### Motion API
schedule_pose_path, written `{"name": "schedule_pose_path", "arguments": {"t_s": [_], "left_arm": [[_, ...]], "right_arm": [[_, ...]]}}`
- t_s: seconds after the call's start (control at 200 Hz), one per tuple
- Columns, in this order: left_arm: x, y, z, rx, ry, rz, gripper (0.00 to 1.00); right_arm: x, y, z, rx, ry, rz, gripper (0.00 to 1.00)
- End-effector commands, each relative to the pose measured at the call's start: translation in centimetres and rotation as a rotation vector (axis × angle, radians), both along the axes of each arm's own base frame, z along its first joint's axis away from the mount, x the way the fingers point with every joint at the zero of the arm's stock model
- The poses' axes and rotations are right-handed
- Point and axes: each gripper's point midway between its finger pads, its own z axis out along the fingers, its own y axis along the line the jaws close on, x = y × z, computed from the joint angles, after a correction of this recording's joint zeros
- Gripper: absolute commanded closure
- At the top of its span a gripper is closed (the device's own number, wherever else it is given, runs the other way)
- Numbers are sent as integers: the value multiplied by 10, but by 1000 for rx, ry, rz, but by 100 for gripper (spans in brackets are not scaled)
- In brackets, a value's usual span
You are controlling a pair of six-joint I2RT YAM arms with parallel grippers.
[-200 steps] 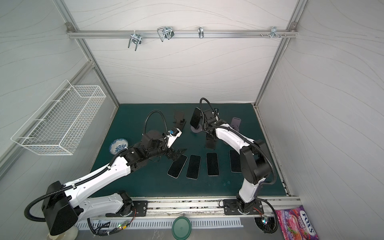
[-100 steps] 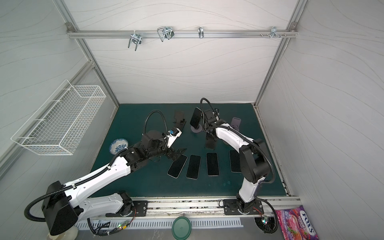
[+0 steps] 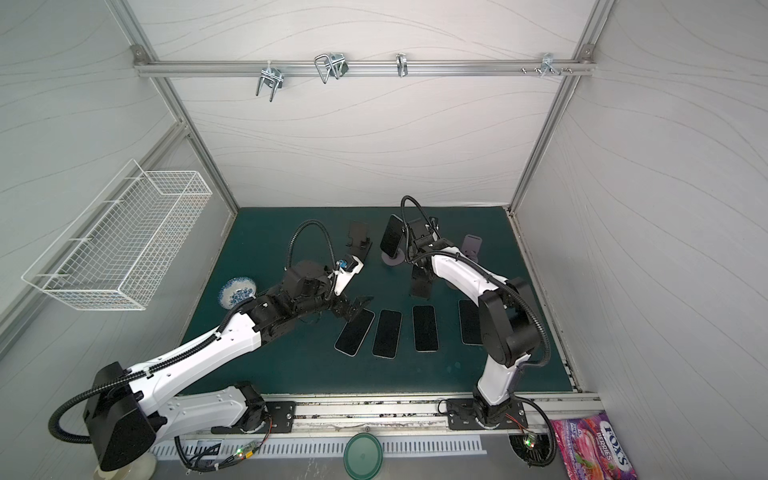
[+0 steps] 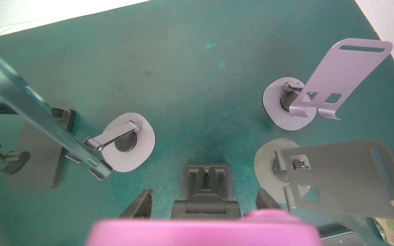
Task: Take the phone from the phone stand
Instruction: 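Close the right gripper on the pink-framed phone's top edge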
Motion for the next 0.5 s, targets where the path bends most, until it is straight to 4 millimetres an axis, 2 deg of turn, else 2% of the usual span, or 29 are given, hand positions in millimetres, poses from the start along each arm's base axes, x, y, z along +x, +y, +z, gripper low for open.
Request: {"name": "schedule_pose_path", "arguments": {"t_s": [0.0, 0.495], "left_arm": [[3, -4, 19, -25, -57, -8, 1], [4, -3, 17, -19, -56, -2, 1]], "right_arm": [[1, 6, -1, 37, -2, 17, 33], [-2, 9, 10, 72, -22, 34, 33]]}}
